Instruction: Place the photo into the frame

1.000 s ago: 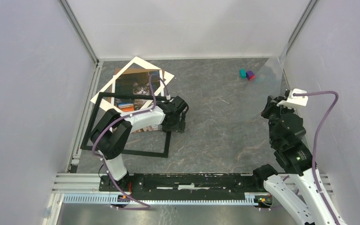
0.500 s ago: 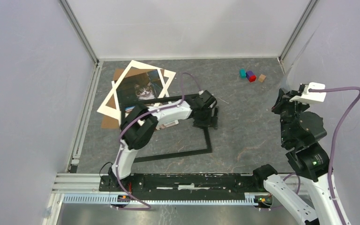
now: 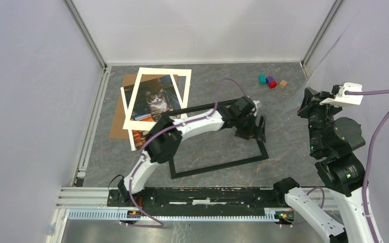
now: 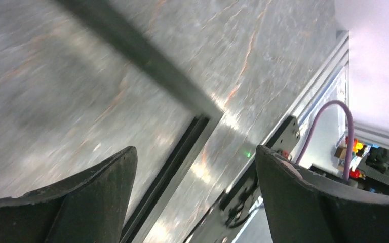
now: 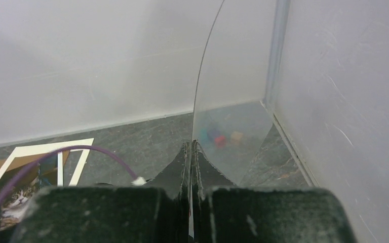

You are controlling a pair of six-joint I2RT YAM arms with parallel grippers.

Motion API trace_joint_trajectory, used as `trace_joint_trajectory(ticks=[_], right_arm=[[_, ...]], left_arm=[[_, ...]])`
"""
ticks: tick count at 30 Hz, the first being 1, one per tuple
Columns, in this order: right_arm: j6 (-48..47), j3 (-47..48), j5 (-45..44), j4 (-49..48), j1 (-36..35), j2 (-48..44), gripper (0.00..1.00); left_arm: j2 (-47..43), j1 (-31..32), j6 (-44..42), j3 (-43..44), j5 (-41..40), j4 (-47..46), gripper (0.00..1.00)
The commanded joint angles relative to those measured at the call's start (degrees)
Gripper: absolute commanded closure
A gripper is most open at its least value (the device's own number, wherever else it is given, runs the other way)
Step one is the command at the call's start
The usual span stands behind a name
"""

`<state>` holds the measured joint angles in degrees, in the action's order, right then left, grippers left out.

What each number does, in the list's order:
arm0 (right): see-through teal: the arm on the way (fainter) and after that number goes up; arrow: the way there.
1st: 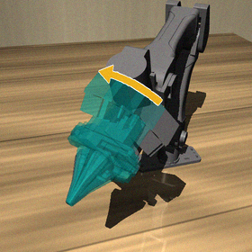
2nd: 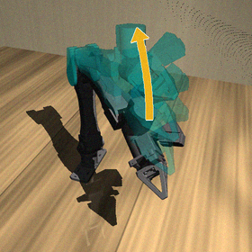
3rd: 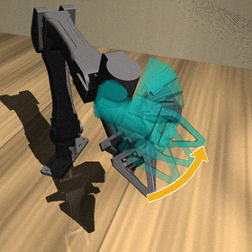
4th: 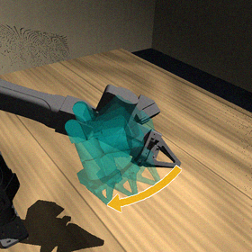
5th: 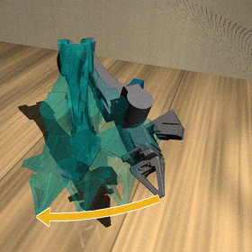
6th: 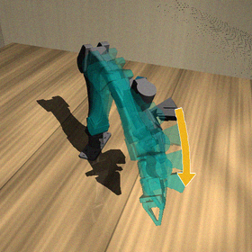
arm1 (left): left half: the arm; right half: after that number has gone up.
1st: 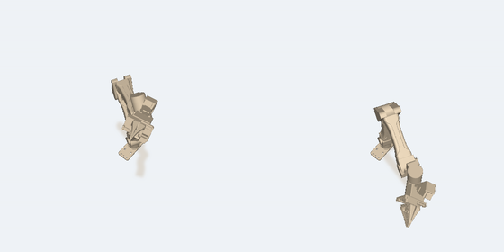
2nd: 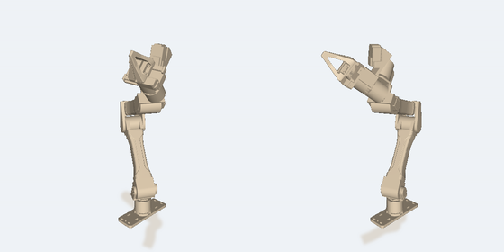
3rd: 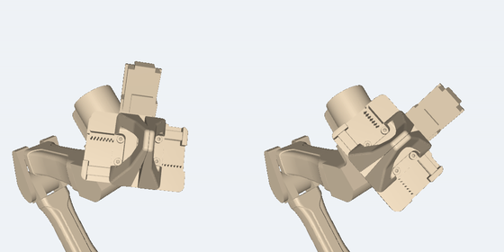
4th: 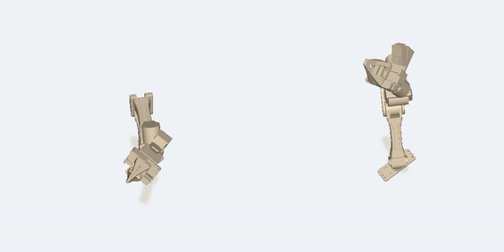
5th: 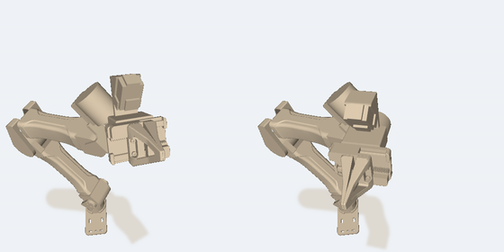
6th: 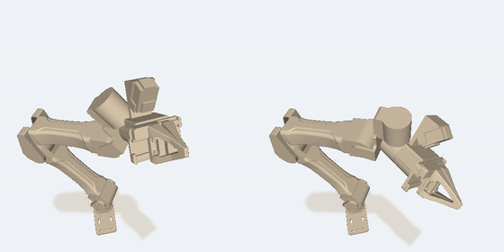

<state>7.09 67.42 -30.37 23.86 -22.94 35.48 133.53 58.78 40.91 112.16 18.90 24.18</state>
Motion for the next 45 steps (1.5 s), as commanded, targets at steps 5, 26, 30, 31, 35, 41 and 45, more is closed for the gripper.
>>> trace_joint_trajectory(ticks=[5, 26, 30, 31, 35, 41, 45], right_arm=[[-3.12, 3.1, 3.02, -1.48, 0.14, 4.44, 1.0], [37.82, 5.11, 47.99, -36.22, -12.86, 33.14, 1.0], [48.49, -2.08, 42.04, -47.2, -12.54, 33.44, 1.0], [50.84, -4.73, 39.86, -48.11, -11.57, 32.83, 1.0], [62.12, -19.61, 32.4, -54.4, -6.61, 29.43, 1.0], [68.29, -39.85, 25.37, -56.29, -3.43, 27.42, 1.0], [70.6, -49.34, 25.59, -59.99, -3.42, 29.17, 1.0]], left_arm=[[-36.78, -13.15, -11.09, -31.28, 1.29, 0.53, 0.08], [-67.83, -58.06, -3.73, -67.33, -7.35, 10.31, 0.05], [-70.92, -61.44, -3.97, -66.7, -11.18, 11.93, 0.05], [-72.25, -61.43, -4.29, -66.12, -13.06, 12.35, 0.05], [-74.86, -61.4, -5.34, -64.38, -15.53, 13.54, 0.07], [-74.66, -60.04, -8.2, -64.6, -16.04, 13.41, 0.07], [-73.65, -59.53, -8.29, -66.24, -14.82, 11.51, 0.07]])
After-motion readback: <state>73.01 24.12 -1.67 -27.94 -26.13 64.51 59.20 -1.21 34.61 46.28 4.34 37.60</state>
